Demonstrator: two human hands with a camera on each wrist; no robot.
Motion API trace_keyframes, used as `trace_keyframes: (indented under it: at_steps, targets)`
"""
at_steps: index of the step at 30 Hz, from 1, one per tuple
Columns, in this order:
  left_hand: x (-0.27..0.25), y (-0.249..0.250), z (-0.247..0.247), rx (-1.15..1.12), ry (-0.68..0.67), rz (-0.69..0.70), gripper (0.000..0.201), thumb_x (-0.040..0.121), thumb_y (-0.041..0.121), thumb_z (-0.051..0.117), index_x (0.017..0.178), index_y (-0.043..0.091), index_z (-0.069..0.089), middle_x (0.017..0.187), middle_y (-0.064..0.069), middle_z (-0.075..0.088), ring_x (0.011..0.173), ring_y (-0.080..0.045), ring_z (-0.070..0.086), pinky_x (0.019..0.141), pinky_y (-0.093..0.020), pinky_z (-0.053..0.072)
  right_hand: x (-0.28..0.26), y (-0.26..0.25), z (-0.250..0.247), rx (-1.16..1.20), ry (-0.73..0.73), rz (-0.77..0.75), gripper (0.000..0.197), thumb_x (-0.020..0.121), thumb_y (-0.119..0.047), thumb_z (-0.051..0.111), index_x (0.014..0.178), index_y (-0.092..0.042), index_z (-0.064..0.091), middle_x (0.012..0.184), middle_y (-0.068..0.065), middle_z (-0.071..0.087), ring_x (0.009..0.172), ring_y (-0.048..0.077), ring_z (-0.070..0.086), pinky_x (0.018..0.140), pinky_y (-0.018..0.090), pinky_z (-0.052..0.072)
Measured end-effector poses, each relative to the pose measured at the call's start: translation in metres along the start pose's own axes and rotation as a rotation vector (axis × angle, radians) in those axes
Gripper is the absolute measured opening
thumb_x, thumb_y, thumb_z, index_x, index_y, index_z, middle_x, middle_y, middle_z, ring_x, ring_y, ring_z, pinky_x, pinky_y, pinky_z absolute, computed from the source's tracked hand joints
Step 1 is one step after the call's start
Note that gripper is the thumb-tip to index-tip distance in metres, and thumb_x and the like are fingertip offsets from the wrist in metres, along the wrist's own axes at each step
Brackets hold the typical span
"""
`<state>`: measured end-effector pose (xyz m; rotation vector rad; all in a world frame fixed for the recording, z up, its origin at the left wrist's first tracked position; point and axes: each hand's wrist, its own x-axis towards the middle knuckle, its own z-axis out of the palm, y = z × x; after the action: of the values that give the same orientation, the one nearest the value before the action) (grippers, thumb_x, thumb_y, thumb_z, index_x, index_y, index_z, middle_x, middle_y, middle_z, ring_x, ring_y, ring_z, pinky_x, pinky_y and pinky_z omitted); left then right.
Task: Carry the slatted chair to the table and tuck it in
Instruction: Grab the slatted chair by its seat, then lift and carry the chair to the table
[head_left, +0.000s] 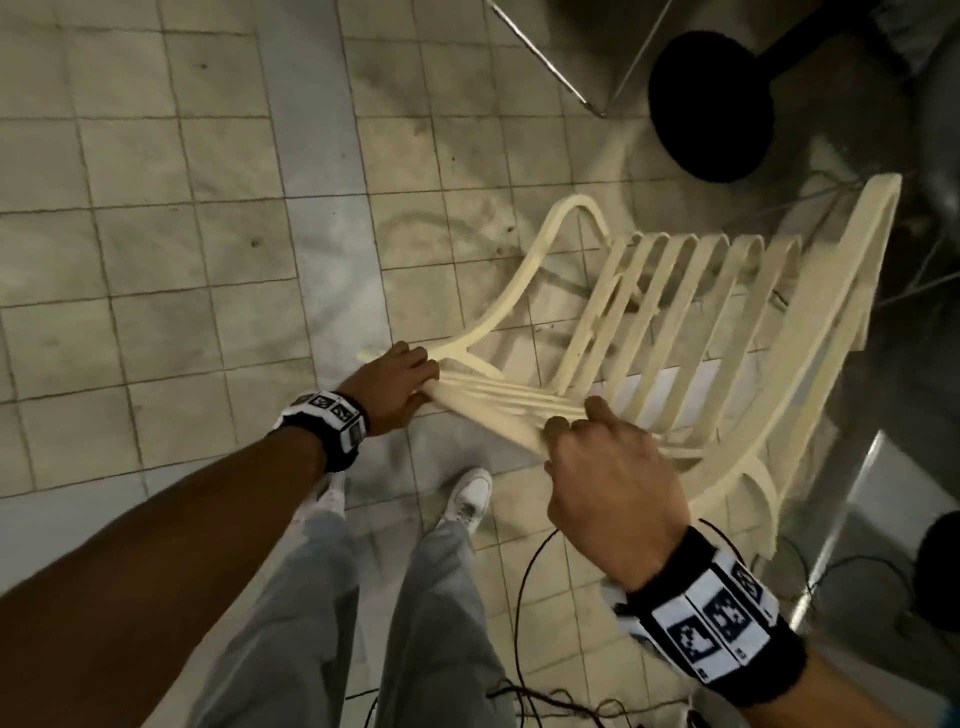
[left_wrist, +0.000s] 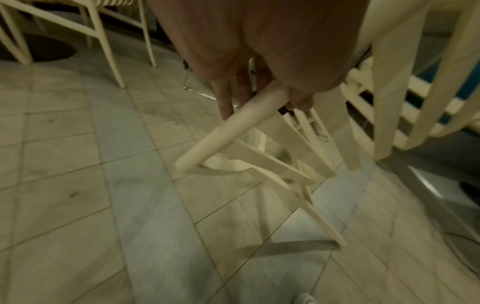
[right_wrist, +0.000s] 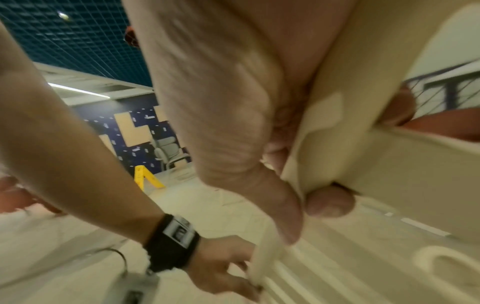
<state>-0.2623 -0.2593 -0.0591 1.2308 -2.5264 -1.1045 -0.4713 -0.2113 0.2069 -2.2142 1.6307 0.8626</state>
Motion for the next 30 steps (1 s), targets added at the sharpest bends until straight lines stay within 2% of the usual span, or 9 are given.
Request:
trace_keyframes:
  at_steps: [2,4,8,11,13,17,22,25,30]
  targets:
    - [-0.002,0.023,-0.017,0.031,0.031,0.07,0.023,0.091,0.037,0.054,0.105,0.018,0.057,0.099,-0.008,0.059,0.089,-0.029,0.051,0.072,-0.045,0.049,-0.027,0.017,-0.003,-0.003,0.018,0.035,0.03,0.067,-0.021,0.076,0.093,-0.012,0.064,0.069,0.006,0.067,0.093,0.023,0.061,0.06,0.036,0.051]
    - [-0.001,0.051,-0.035,0.056,0.045,0.13,0.025,0.091,0.041,0.054,0.102,0.019,0.059,0.095,-0.005,0.057,0.086,-0.027,0.048,0.068,-0.045,0.048,-0.058,0.037,-0.007,-0.005,0.064,0.088,0.032,0.071,-0.018,0.075,0.1,-0.012,0.064,0.07,0.006,0.068,0.086,0.022,0.064,0.057,0.035,0.051]
    - [-0.003,0.113,-0.062,0.054,0.02,0.234,0.028,0.09,0.046,0.054,0.098,0.02,0.06,0.091,0.0,0.051,0.085,-0.019,0.039,0.073,-0.045,0.046,-0.123,0.076,0.001,0.05,0.133,0.185,0.026,0.078,-0.023,0.072,0.101,-0.017,0.06,0.077,0.004,0.062,0.061,0.024,0.061,0.049,0.034,0.048]
    - [-0.008,0.157,-0.077,0.047,-0.011,0.282,0.029,0.09,0.049,0.055,0.094,0.021,0.062,0.089,0.003,0.05,0.084,-0.02,0.041,0.076,-0.043,0.045,-0.165,0.1,0.013,0.077,0.19,0.229,0.031,0.068,-0.024,0.08,0.092,-0.018,0.062,0.074,0.002,0.057,0.05,0.025,0.054,0.043,0.03,0.04]
    - [-0.011,0.182,-0.084,0.054,-0.019,0.292,0.029,0.089,0.05,0.057,0.092,0.022,0.063,0.087,0.006,0.048,0.083,-0.02,0.04,0.078,-0.04,0.045,-0.188,0.112,0.022,0.073,0.254,0.23,0.034,0.062,-0.024,0.085,0.088,-0.017,0.063,0.069,0.0,0.057,0.052,0.025,0.055,0.042,0.03,0.04]
    - [-0.013,0.218,-0.091,0.069,0.028,0.274,0.032,0.085,0.053,0.062,0.092,0.022,0.067,0.084,0.007,0.048,0.083,-0.018,0.038,0.076,-0.038,0.043,-0.214,0.136,0.052,0.113,0.373,0.228,0.032,0.063,-0.028,0.083,0.086,-0.017,0.064,0.067,0.0,0.057,0.058,0.023,0.055,0.044,0.03,0.041]
    - [-0.002,0.263,-0.092,0.16,0.043,0.329,0.04,0.083,0.058,0.06,0.091,0.02,0.07,0.084,0.002,0.055,0.082,-0.019,0.039,0.072,-0.036,0.04,-0.23,0.163,0.124,0.301,0.409,0.303,0.033,0.072,-0.033,0.076,0.096,-0.022,0.057,0.079,0.001,0.053,0.052,0.027,0.052,0.044,0.034,0.048]
    - [0.005,0.282,-0.085,0.244,0.012,0.333,0.041,0.082,0.06,0.059,0.091,0.021,0.07,0.084,0.003,0.055,0.082,-0.018,0.037,0.071,-0.039,0.043,-0.232,0.167,0.166,0.41,0.431,0.351,0.031,0.074,-0.035,0.071,0.098,-0.025,0.054,0.082,0.002,0.052,0.052,0.029,0.052,0.046,0.038,0.05]
    - [0.012,0.317,-0.063,0.328,-0.034,0.306,0.044,0.079,0.061,0.059,0.093,0.021,0.072,0.084,0.002,0.056,0.081,-0.022,0.04,0.069,-0.044,0.046,-0.248,0.165,0.214,0.588,0.47,0.512,0.026,0.068,-0.026,0.078,0.089,-0.022,0.063,0.079,0.005,0.053,0.058,0.029,0.053,0.05,0.03,0.044]
